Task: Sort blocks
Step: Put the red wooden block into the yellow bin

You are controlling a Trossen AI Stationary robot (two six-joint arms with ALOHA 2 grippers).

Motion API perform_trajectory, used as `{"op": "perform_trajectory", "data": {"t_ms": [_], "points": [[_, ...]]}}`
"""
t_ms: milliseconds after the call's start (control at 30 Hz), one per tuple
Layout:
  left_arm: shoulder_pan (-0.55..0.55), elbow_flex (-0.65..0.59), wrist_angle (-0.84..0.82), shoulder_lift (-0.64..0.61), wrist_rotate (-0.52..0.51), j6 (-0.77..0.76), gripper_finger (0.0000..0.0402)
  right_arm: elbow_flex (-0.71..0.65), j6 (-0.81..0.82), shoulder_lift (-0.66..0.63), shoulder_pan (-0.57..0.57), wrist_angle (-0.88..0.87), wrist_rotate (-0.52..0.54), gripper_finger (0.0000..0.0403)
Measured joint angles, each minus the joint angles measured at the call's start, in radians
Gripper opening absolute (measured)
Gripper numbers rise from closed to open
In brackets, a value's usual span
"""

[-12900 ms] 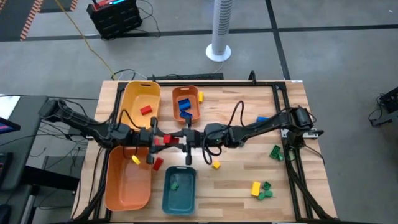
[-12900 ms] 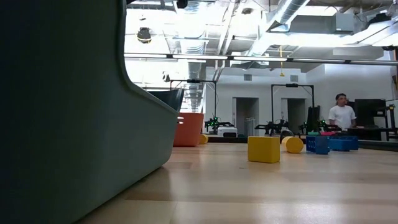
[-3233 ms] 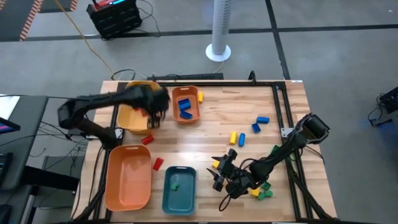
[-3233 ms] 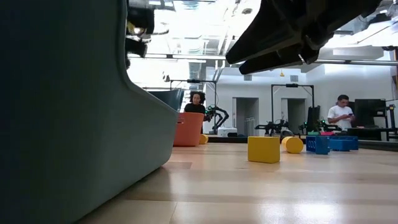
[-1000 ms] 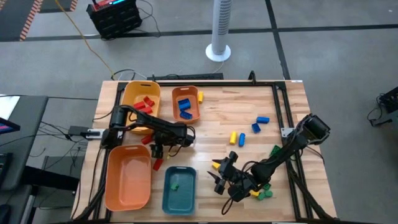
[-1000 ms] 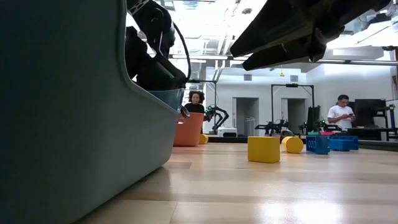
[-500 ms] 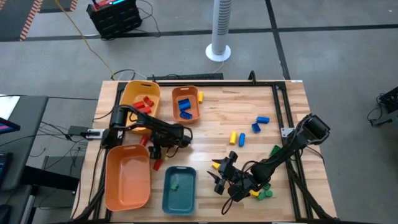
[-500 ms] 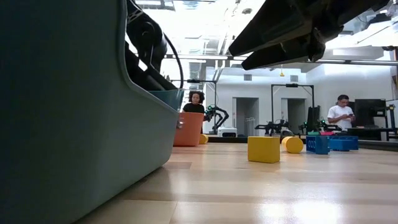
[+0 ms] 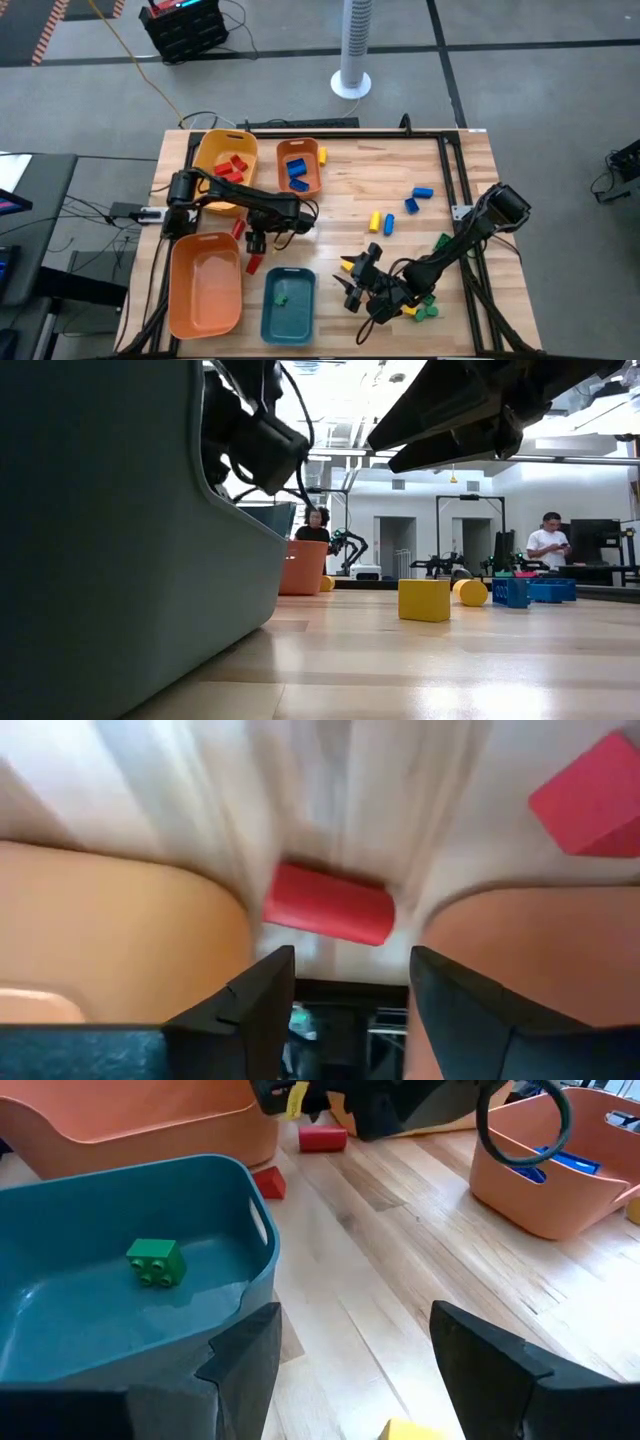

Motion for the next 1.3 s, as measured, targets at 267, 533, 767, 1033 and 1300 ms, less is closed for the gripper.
{"op": "perform_trajectory", "data": {"t_ms": [267, 533, 767, 1033, 1300], "points": [[0.0, -0.045, 0.009, 0.026, 0.067, -0.008, 0.0193, 0.0, 0.003, 0.0, 0.005, 0.005, 0.0, 0.027], [0.003, -0.14, 0.069, 0.023, 0.072, 0.005, 0.0193, 0.0, 0.002, 0.0, 0.004, 0.008, 0.0, 0.027], [0.003, -0.148, 0.164, 0.024, 0.084, 0.04, 0.0193, 0.0, 0.001, 0.0, 0.004, 0.008, 0.0, 0.027], [0.01, -0.095, 0.296, 0.001, -0.021, 0.069, 0.0193, 0.0, 0.0, 0.0, 0.004, 0.008, 0.0, 0.027], [0.012, -0.034, 0.476, -0.05, -0.189, 0.222, 0.0193, 0.0, 0.004, 0.0, 0.006, -0.012, 0.016, 0.027]]}}
